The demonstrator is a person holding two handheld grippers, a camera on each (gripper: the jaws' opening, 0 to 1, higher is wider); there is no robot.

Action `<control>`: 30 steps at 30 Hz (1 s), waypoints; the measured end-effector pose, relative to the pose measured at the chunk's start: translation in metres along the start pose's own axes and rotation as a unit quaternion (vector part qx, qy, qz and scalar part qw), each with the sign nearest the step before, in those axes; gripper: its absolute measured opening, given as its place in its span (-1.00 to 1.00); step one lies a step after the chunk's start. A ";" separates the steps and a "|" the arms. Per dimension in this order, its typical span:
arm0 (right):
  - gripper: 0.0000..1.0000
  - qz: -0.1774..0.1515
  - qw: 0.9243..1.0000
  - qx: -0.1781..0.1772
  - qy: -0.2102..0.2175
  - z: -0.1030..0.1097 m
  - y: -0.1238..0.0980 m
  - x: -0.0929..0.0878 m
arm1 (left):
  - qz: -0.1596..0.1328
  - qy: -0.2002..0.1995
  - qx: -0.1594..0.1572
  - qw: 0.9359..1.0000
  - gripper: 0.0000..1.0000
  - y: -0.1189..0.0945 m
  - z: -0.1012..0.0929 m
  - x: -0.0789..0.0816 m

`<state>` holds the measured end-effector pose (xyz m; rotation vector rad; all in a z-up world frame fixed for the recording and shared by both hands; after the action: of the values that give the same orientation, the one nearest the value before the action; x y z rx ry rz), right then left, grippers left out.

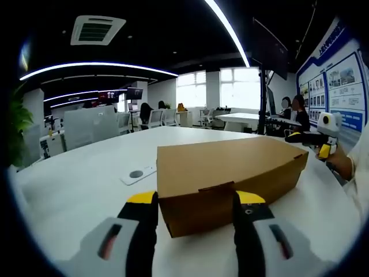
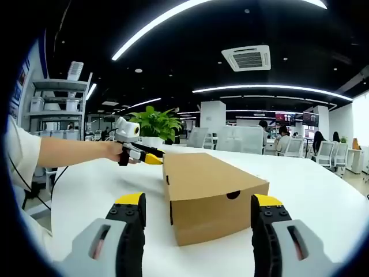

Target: Operate the shoe box by opening the lid, removing the specified soft item, and placing it in the target area until the item is outside and the box remains undamaged.

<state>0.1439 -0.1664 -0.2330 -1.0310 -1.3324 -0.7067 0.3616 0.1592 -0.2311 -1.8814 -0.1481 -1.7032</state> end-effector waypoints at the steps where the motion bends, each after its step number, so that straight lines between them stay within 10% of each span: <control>1: 0.55 0.002 1.000 -0.002 -0.001 0.001 0.002 -0.001 | 0.000 0.000 0.001 1.000 0.06 0.000 0.000 0.000; 30: 0.41 0.031 0.999 -0.017 -0.012 -0.008 0.030 -0.009 | -0.005 -0.005 0.005 1.000 0.06 0.000 -0.001 -0.001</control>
<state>0.1730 -0.1625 -0.2470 -1.1065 -1.3074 -0.6751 0.3604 0.1592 -0.2321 -1.8861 -0.1704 -1.6973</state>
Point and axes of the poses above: the point that each gripper's makers call its tool centre point, and the gripper's own axes: y roughly forward along the fingers, z roughly to its left, x roughly out of its top, the point moved 10 cm from there along -y, roughly backward along the fingers, and after that the axes turned 6 degrees about z, right-handed, at the moved point
